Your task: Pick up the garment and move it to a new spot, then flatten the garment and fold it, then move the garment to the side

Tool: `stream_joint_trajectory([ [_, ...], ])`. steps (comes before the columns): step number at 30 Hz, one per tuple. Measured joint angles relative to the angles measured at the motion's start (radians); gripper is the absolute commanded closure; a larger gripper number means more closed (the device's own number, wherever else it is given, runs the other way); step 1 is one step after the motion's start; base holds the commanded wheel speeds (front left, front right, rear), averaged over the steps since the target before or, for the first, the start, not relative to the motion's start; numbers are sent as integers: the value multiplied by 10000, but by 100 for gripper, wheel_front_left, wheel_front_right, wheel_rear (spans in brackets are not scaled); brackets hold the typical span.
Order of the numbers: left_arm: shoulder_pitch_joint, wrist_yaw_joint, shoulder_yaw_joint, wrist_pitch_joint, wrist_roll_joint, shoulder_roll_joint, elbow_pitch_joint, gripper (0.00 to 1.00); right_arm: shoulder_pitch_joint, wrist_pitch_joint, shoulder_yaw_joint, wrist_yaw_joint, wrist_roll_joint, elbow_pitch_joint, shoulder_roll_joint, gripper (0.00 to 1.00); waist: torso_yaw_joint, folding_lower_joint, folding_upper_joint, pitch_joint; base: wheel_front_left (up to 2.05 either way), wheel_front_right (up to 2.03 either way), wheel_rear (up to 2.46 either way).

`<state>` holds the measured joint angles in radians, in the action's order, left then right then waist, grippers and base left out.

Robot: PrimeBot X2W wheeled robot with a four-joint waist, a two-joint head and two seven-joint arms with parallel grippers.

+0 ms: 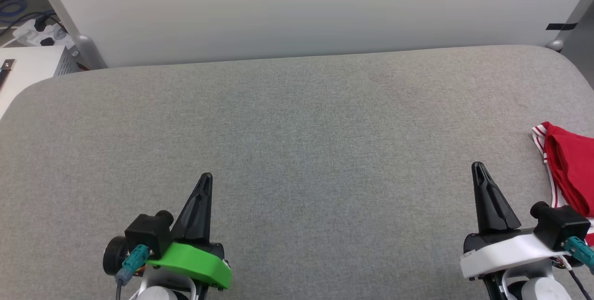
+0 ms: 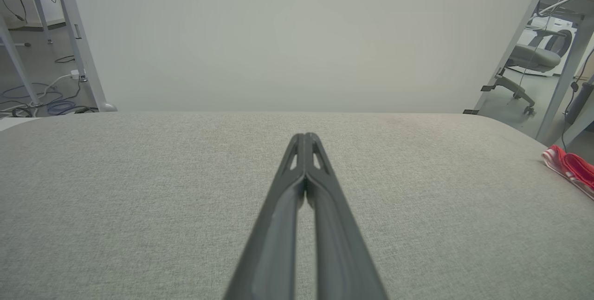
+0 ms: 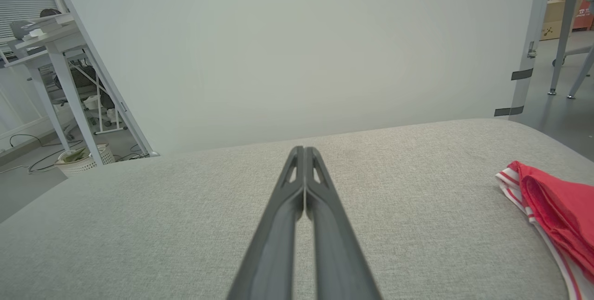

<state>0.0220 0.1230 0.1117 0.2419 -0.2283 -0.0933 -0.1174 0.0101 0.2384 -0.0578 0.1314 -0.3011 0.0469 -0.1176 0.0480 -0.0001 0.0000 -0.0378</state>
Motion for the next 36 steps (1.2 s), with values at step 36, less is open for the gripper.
stream_joint_trajectory([
  [36,-1,-318,-313,-711,644,79,339,100,0,-686,169,0,876,-96,173,100,-146,1,0,115,0,0,0],
])
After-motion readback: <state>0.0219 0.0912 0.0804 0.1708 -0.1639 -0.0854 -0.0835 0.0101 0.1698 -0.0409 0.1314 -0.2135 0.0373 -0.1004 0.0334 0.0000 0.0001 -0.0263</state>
